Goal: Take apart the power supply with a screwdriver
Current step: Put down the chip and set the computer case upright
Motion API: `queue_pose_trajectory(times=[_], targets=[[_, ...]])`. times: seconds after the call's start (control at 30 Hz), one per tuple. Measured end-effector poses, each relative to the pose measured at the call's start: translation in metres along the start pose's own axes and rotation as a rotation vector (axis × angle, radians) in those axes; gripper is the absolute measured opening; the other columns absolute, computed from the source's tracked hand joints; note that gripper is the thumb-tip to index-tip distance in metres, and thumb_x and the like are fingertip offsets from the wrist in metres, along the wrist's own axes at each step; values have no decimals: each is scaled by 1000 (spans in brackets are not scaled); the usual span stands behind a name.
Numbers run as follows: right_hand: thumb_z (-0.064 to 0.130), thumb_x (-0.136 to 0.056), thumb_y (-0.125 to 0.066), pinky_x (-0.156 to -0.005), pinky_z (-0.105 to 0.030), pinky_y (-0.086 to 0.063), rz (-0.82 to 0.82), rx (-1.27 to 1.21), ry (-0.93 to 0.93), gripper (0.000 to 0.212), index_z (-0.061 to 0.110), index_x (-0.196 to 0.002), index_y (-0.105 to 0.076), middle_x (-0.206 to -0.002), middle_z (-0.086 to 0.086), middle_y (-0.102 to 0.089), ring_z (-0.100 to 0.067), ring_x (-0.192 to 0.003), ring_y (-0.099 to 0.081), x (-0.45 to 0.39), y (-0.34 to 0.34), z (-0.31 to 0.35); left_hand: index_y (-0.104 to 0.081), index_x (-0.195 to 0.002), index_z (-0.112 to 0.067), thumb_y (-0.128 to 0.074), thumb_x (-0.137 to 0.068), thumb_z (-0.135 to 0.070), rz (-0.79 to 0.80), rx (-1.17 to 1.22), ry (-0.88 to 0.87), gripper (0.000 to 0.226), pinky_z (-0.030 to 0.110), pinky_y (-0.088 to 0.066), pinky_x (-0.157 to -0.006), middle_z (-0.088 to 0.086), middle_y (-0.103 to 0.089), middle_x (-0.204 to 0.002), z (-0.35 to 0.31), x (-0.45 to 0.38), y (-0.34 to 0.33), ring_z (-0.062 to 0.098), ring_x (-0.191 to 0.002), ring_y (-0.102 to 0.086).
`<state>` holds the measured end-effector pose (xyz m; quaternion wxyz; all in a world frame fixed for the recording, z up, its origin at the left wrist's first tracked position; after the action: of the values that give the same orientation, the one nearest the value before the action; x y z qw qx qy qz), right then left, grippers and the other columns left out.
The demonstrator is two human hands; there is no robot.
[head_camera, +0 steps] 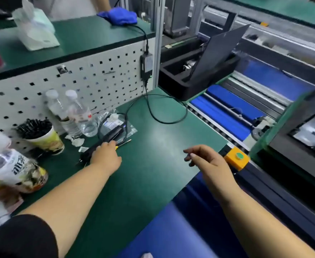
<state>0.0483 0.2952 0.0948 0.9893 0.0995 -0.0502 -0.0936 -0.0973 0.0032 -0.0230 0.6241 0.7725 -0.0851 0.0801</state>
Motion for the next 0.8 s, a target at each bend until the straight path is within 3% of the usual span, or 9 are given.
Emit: queue_pose_trajectory(times=[0.13,0.33,0.57,0.67,0.8], targets=[[6,-97,-57,-75,-18,-49,13,-34,-27,29,28,-91,-74,-83,5,-71,-6,-77,-62,-8,-12,-2,-43,-133,-14,-63,-90,-39,92,-189,33,54,42,-43,-98,11,-48,-133,11,-7,-20,32,-122,-48],[6,-97,-56,-73,-15,-48,12,-31,-17,30,29,-91,-74,-84,6,-71,-5,-77,-62,-9,-8,-1,-44,-132,-15,-56,-94,-29,25,-350,36,43,37,-37,-103,8,-44,-132,12,-19,-25,27,-123,-44],[13,-97,-57,-75,-17,-49,-14,-17,9,26,33,-94,-73,-86,6,-72,-5,-79,-63,-6,15,3,-52,-127,-20,-52,-94,-28,35,-455,93,33,38,-40,-97,5,-53,-129,23,-27,-28,27,-120,-51],[25,-90,-56,-76,-19,-50,-31,-22,7,20,34,-96,-73,-87,5,-72,-5,-81,-63,-4,26,3,-57,-118,-18,-51,-96,-28,48,-293,84,24,36,-44,-87,6,-59,-119,16,-27,-25,29,-109,-58],[23,-93,-55,-75,-21,-51,-82,-27,0,22,37,-96,-73,-90,6,-72,-6,-83,-64,-1,47,1,-61,-88,-24,-65,-91,-29,30,274,-49,7,35,-51,-73,-1,-67,-86,-31,-14,-11,23,-77,-62]])
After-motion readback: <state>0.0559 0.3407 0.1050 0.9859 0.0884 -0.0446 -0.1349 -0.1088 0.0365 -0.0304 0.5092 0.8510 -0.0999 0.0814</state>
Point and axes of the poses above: each hand's wrist, its own x-axis away from the middle knuckle, its own y-axis out of the back of the hand, z = x × y, the point moved 10 cm from there along -x, towards the middle knuckle
